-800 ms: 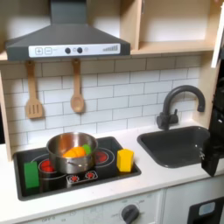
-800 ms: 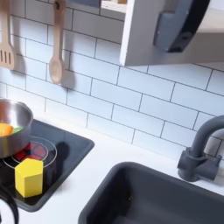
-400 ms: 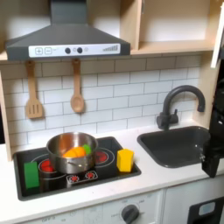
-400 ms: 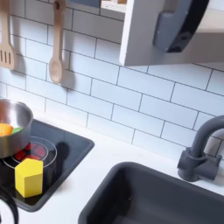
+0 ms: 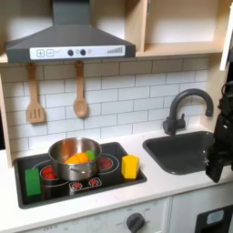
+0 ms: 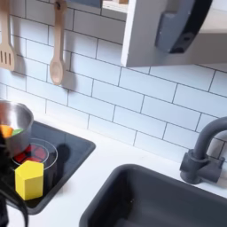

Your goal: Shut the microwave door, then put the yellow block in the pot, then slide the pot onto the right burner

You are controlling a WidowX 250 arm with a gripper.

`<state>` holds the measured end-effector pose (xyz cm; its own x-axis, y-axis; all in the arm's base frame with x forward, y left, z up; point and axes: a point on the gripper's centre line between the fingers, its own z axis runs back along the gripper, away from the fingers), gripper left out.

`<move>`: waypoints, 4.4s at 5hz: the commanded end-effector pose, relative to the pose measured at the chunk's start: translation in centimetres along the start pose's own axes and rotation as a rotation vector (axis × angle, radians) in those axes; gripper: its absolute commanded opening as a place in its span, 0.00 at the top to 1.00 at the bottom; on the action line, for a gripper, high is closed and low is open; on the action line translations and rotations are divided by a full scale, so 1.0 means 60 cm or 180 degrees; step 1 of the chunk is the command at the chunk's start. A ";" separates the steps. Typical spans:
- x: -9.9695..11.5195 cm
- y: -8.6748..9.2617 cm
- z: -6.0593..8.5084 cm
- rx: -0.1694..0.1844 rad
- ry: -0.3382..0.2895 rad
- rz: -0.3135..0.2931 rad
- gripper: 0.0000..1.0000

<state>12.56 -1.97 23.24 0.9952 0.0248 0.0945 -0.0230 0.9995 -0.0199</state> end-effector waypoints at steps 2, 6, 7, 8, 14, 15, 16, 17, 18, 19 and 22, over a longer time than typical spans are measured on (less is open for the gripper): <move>0.026 -0.012 0.006 -0.0022 -0.0119 -0.0174 0.00; 0.048 -0.074 0.021 -0.0154 -0.0234 -0.0683 0.00; 0.049 -0.090 0.022 -0.0181 -0.0251 -0.0788 0.00; 0.053 -0.099 0.027 -0.0213 -0.0308 -0.0859 0.00; 0.140 -0.140 0.088 -0.0371 -0.0759 -0.1040 0.00; 0.167 -0.136 0.092 -0.0379 -0.0764 -0.0945 0.00; 0.192 -0.128 0.097 -0.0392 -0.0795 -0.0863 0.00; 0.209 -0.113 0.097 -0.0360 -0.0798 -0.0779 0.00; 0.217 -0.114 0.087 -0.0377 -0.0738 -0.0801 0.00; 0.228 -0.110 0.086 -0.0384 -0.0741 -0.0754 0.00; 0.268 -0.092 0.089 -0.0409 -0.0739 -0.0620 0.00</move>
<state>28.35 -6.95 30.19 0.9313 -0.1456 0.3339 0.1894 0.9765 -0.1025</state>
